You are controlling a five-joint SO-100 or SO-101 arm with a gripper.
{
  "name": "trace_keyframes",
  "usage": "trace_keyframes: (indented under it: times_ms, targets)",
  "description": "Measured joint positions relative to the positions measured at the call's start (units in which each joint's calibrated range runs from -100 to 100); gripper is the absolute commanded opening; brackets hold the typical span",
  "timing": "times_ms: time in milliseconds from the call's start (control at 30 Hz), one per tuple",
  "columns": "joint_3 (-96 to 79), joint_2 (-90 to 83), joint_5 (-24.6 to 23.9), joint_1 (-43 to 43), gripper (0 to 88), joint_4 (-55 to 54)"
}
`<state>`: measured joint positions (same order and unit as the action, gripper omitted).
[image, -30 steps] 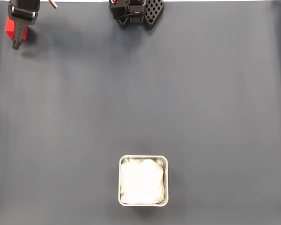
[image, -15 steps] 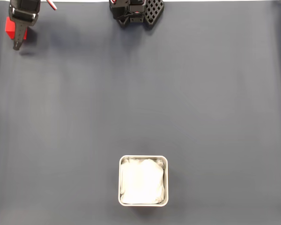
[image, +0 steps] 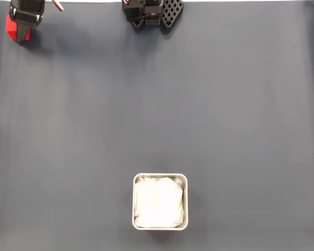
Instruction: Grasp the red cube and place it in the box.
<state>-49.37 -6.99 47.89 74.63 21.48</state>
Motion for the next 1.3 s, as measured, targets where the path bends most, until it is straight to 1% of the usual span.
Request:
trace_keyframes:
  times_ms: [333,833,1067,1300]
  targets:
    - [0.0,0.0,0.0,0.0,5.1,0.0]
    - [0.1,-0.2,0.0,0.0,4.0,0.2]
    - [2.2,-3.6,0.0,-0.2,3.7,4.3]
    - [5.2,-5.8,0.0,-2.9,3.6,7.5]
